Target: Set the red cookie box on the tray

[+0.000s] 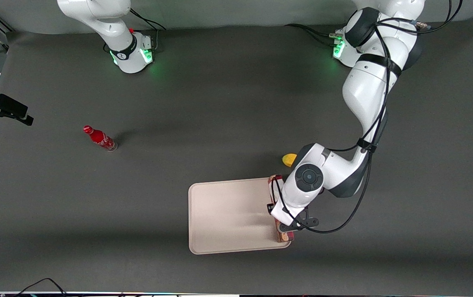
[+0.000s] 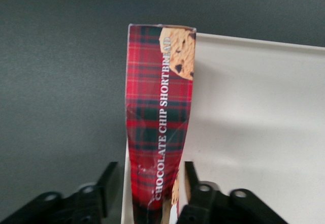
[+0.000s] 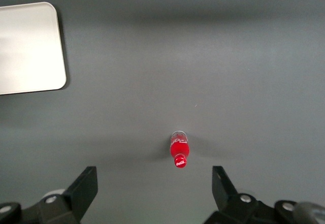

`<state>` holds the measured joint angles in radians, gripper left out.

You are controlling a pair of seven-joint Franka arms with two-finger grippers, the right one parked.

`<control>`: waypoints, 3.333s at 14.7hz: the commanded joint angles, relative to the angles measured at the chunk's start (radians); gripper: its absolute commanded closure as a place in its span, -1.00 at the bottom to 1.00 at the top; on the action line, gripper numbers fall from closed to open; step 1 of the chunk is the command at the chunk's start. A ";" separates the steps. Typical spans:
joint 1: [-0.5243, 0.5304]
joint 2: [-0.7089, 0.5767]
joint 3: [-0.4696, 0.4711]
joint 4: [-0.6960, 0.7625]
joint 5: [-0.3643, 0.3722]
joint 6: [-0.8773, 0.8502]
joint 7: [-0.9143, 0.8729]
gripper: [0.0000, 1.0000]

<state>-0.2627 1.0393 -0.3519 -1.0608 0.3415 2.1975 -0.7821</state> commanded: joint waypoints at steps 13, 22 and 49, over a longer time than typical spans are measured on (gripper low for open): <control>0.385 -0.678 0.014 -0.166 -0.257 -0.765 0.378 -1.00; 0.143 -1.079 0.436 -0.628 -0.360 -0.670 0.664 -1.00; 0.138 -1.107 0.465 -0.599 -0.338 -0.726 0.805 -1.00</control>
